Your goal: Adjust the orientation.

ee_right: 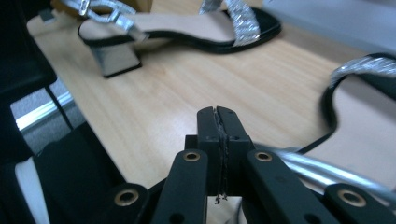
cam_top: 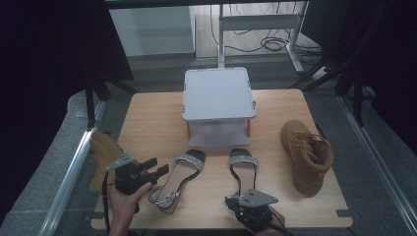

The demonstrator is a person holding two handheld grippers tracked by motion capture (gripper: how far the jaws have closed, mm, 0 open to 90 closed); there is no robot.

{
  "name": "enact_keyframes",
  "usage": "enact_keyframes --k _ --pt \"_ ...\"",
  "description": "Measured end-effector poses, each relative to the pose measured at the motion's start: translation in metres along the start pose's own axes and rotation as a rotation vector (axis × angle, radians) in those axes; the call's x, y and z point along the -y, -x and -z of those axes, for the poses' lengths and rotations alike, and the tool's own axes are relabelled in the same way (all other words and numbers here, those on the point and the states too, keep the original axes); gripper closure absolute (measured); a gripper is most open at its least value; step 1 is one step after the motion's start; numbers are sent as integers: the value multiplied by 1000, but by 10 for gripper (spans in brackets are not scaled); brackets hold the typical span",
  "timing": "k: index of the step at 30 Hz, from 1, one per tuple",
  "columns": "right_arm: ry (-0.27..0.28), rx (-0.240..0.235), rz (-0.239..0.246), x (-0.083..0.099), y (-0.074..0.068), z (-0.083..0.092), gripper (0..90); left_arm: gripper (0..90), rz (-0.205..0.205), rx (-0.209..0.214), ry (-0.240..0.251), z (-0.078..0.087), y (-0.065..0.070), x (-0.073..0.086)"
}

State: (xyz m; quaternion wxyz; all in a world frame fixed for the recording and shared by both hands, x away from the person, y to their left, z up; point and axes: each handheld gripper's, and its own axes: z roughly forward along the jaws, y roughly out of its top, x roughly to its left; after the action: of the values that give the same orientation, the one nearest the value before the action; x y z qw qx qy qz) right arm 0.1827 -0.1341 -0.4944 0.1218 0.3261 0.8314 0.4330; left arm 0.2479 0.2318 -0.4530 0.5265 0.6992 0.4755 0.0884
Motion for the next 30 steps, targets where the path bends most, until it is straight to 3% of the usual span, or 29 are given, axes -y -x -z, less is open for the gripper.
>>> enact_keyframes --k 9,12,18,30 --pt "-51 6 20 7 -5 -15 894 352 -3 0 -12 -3 0 1" --pt "-69 31 37 9 -6 -18 894 352 -5 1 -14 -3 1 2" --pt "-82 59 39 11 -3 -18 895 348 -9 -1 -25 -6 1 3" --pt "-79 68 15 17 3 -12 899 346 -17 4 -42 -10 4 4"
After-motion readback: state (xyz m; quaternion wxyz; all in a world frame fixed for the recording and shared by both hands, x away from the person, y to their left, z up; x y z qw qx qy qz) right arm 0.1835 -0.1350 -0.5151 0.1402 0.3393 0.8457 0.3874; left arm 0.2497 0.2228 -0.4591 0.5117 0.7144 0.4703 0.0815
